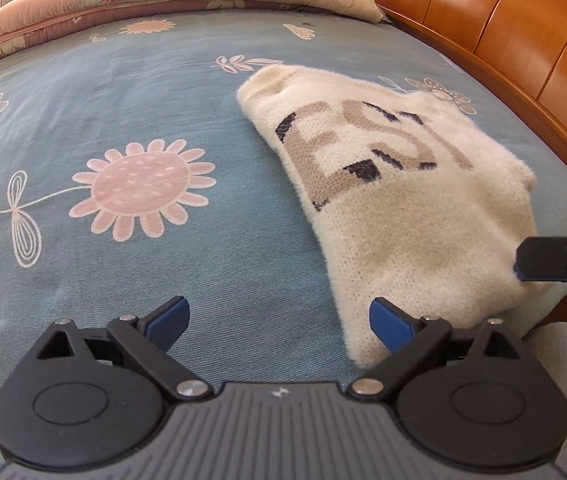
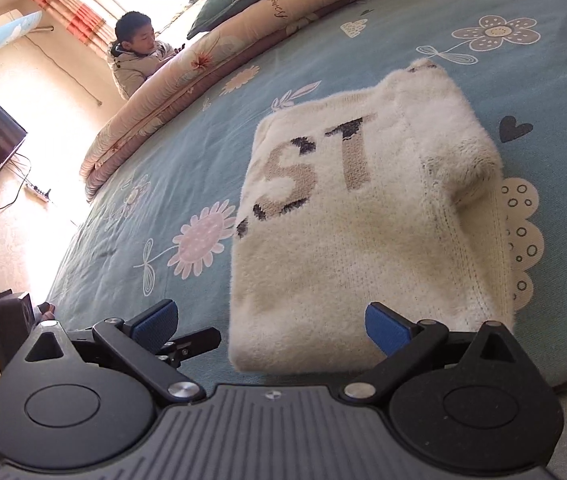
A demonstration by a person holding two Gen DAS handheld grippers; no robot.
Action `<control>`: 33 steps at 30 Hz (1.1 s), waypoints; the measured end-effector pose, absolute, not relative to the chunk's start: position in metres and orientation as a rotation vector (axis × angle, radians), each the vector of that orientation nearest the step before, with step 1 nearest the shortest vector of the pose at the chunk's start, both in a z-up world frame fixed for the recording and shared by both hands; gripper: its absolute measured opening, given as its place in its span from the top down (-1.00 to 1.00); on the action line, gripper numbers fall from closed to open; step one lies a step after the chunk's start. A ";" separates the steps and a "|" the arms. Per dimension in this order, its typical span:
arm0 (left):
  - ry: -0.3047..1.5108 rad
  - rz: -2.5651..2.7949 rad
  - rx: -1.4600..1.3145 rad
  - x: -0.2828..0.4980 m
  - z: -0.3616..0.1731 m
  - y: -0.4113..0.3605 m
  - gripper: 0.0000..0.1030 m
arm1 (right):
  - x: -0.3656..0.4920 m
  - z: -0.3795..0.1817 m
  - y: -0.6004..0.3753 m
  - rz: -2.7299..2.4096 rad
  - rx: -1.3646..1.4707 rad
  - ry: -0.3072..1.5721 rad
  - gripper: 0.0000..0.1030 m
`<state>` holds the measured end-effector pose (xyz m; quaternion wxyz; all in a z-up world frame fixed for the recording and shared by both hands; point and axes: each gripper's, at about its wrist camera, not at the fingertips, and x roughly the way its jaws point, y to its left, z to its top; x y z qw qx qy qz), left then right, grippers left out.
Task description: Fold clothes
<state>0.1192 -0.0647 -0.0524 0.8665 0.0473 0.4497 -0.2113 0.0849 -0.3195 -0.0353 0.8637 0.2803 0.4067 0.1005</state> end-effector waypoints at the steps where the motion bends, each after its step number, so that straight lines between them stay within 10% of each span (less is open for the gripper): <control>1: 0.942 -0.438 0.094 0.120 -0.053 -0.062 -0.87 | 0.088 -0.041 -0.317 0.200 0.573 0.864 -0.97; 33: 0.996 -0.393 0.067 0.123 -0.068 -0.041 -0.87 | 0.084 -0.039 -0.316 0.161 0.576 0.867 -1.00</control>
